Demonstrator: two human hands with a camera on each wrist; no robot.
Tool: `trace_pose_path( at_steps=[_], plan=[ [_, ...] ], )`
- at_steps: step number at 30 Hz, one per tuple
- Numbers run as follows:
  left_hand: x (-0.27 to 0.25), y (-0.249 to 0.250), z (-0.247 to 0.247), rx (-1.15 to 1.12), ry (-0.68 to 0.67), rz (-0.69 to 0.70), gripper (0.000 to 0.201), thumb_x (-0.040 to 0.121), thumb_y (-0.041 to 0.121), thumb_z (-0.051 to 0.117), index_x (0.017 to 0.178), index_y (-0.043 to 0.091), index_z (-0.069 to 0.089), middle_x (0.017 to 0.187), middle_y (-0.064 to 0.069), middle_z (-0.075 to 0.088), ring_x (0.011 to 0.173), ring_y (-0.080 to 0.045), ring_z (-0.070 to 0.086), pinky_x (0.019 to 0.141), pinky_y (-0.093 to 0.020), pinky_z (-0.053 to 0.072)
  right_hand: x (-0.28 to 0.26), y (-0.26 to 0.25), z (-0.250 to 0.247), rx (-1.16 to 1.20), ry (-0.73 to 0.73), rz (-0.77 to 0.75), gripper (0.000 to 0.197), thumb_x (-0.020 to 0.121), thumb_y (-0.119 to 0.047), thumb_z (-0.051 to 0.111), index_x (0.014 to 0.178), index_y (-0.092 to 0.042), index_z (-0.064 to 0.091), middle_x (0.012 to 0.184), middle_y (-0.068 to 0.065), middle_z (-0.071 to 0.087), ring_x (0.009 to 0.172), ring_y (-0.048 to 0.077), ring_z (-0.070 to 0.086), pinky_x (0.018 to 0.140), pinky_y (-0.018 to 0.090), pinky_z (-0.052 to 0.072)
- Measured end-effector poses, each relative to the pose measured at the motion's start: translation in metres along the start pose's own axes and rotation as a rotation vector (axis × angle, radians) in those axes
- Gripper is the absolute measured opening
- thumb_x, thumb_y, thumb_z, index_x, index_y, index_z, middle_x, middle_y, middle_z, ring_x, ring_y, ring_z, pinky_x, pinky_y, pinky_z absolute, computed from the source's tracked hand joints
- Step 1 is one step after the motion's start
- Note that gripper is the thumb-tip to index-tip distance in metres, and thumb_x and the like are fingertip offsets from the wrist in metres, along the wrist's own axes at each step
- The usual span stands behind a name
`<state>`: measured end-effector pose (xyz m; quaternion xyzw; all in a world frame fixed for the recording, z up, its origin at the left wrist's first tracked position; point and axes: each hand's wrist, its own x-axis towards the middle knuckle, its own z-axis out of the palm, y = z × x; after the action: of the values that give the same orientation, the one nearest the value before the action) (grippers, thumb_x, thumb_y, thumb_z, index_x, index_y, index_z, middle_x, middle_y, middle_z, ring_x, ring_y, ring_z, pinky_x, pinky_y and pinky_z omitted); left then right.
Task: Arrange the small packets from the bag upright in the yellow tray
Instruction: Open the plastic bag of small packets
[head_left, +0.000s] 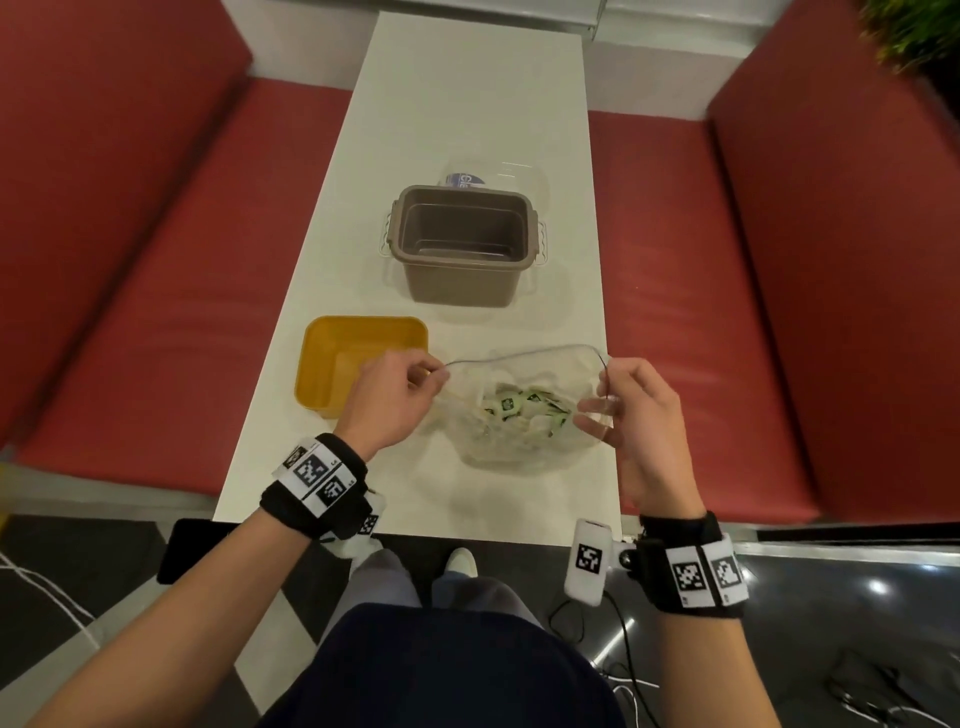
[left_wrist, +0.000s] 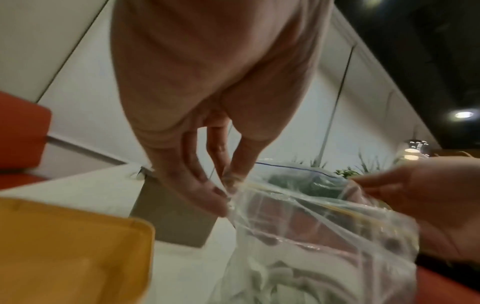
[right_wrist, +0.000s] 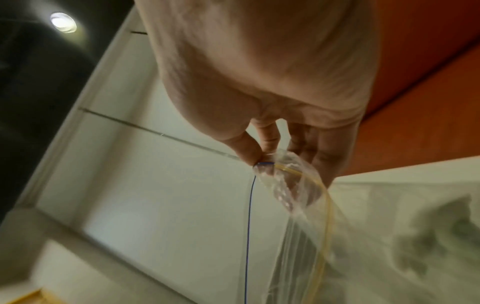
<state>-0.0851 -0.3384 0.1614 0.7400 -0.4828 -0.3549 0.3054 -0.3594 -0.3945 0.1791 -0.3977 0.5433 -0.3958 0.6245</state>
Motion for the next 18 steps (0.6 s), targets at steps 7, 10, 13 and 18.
trace_pose_path(
  at_steps=[7, 10, 13, 18],
  plan=[
    [0.01, 0.006, 0.028, -1.118, -0.433, -0.337, 0.027, 0.115, 0.019, 0.046, 0.118, 0.001, 0.067, 0.135, -0.024, 0.07, 0.129, -0.038, 0.068, 0.104, -0.055, 0.059, 0.007, 0.036, 0.007, 0.278, -0.156, 0.373, 0.021, 0.112, -0.015, 0.053, 0.098, -0.011, 0.067, 0.092, 0.008, 0.072, 0.09, 0.026, 0.072, 0.084, 0.047, 0.064],
    [0.019, 0.005, 0.034, -1.343, -0.467, -0.467, 0.025, 0.113, 0.019, 0.048, 0.105, 0.007, 0.069, 0.116, -0.019, 0.075, 0.108, -0.031, 0.075, 0.112, -0.05, 0.054, 0.015, 0.052, -0.003, 0.453, -0.122, 0.468, 0.026, 0.111, -0.018, 0.056, 0.088, -0.011, 0.067, 0.079, 0.005, 0.059, 0.075, 0.021, 0.064, 0.074, 0.042, 0.066],
    [0.024, -0.008, 0.033, -1.556, -0.49, -0.546, 0.034, 0.114, 0.02, 0.044, 0.093, 0.007, 0.067, 0.082, -0.005, 0.063, 0.069, -0.019, 0.065, 0.083, -0.04, 0.065, 0.023, 0.06, -0.028, 0.74, -0.084, 0.533, 0.034, 0.113, -0.015, 0.051, 0.079, -0.013, 0.053, 0.067, -0.003, 0.042, 0.06, 0.013, 0.049, 0.065, 0.031, 0.06],
    [0.024, -0.022, 0.047, -1.395, -0.457, -0.596, 0.031, 0.104, 0.027, 0.062, 0.078, 0.023, 0.047, 0.064, 0.01, 0.028, 0.048, -0.007, 0.037, 0.045, -0.017, 0.037, 0.034, 0.075, -0.043, 0.921, -0.133, 0.585, 0.027, 0.101, -0.013, 0.059, 0.08, -0.018, 0.043, 0.066, -0.008, 0.031, 0.053, 0.011, 0.035, 0.055, 0.023, 0.039]
  ],
)
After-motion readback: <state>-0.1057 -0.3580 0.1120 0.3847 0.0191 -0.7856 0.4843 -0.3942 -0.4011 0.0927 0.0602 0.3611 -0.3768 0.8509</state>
